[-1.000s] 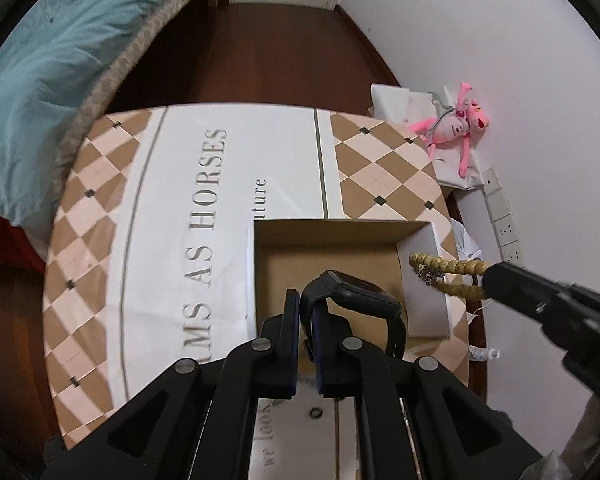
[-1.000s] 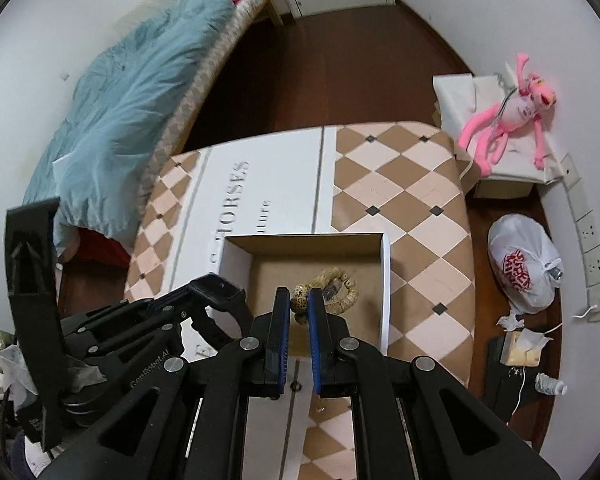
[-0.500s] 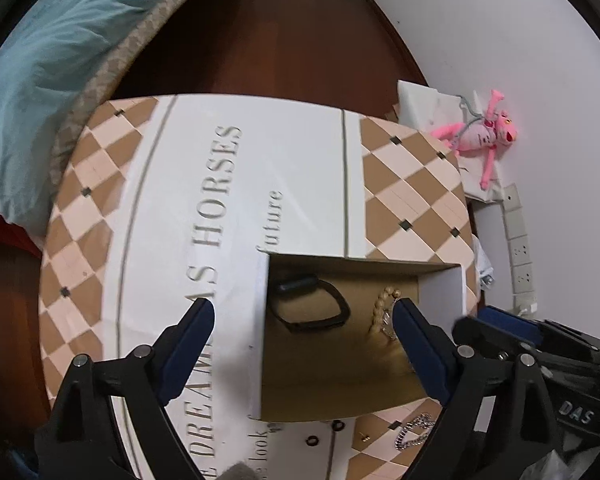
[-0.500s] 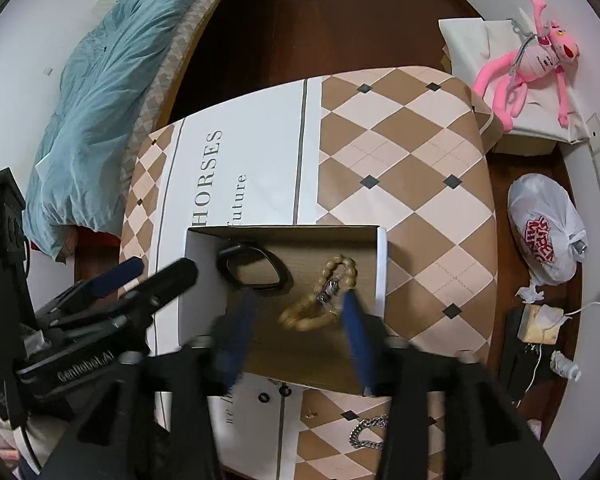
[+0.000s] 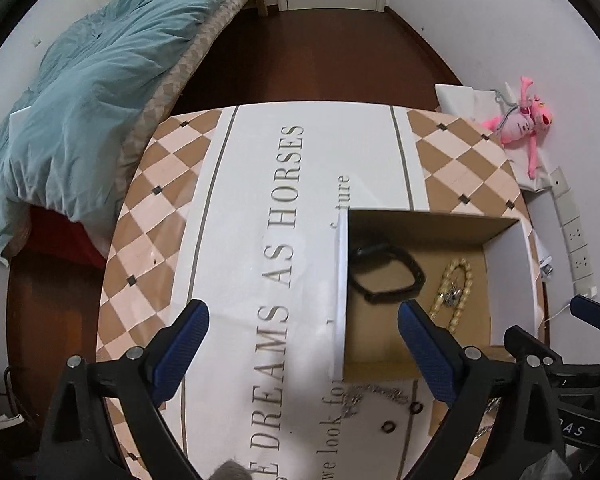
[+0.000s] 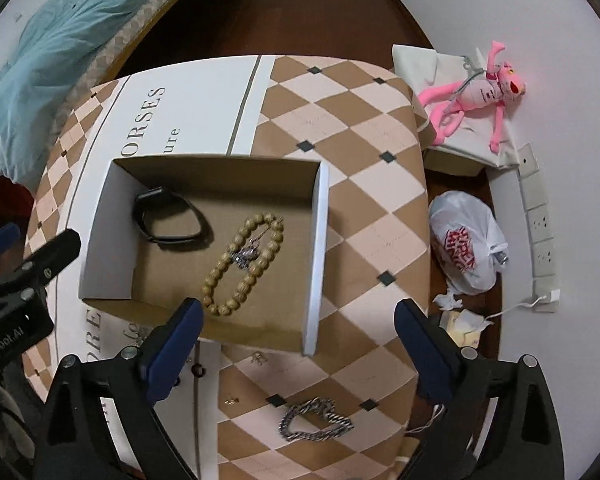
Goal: Organize jewelry
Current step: 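Lift both tools out of the box back over the jewelry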
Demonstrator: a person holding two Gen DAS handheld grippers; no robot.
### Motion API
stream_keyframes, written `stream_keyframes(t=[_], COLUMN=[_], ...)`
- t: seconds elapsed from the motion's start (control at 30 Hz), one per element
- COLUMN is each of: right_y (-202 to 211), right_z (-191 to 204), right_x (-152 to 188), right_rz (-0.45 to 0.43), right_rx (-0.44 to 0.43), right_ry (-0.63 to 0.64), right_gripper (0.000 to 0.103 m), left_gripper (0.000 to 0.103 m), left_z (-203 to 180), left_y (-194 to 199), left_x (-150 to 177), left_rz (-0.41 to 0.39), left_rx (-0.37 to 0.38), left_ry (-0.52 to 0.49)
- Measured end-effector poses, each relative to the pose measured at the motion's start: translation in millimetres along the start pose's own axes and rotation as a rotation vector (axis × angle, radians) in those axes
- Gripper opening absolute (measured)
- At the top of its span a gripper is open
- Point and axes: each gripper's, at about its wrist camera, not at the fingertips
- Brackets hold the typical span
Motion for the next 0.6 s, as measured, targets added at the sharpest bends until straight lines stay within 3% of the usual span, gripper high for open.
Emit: stream_keyframes(t=[0.2, 0.6], right_y=[15, 102], right_z=[0, -11], right_x=[15, 51], right_rz=[-0.034, -0.194], right_rx=[0.010, 0.039], right_ry=[-0.038, -0.087], right_gripper=[0.098, 0.098], left_gripper=[0.097, 0.097], left_z=[-3, -14], left_y=[21, 97], left_x=[13, 38], left_rz=[-0.041, -0.185], left_rx=[0.006, 0.047], left_ry=[-0.009, -0.020])
Point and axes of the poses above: each gripper's, at about its wrist camera, not at the fingertips, and y roughly against the way its jaws point, z to its left, x to its underside, and after that the axes turned 8 degrees about x, right-handed
